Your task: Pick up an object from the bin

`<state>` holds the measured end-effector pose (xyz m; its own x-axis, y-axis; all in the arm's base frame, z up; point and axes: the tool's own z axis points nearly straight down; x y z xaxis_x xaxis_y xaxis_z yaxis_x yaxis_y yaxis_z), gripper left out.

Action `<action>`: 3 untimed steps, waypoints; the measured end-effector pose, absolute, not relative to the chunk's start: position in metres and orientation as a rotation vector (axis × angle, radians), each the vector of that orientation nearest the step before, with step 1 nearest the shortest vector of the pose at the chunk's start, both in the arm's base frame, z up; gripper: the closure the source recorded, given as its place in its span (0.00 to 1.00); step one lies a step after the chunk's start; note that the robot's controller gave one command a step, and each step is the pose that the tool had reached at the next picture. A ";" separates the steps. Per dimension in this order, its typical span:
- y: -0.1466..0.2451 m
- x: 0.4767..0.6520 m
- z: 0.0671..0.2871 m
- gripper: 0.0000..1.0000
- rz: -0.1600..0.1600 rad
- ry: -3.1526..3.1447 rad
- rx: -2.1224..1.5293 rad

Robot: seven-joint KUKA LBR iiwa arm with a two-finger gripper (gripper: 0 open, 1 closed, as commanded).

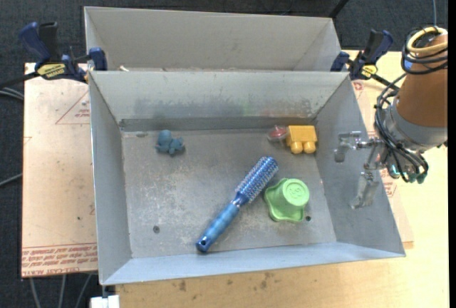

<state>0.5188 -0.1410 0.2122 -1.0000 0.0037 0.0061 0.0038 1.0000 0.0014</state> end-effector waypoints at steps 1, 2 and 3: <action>-0.080 0.528 0.145 0.00 -0.007 -3.133 -0.151; -0.004 0.517 0.066 0.00 -0.007 -3.134 -0.098; 0.022 0.601 0.071 0.00 -0.004 -3.128 -0.354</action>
Offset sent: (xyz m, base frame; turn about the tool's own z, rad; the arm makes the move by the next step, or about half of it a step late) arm 0.0092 0.0557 -0.0636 0.0991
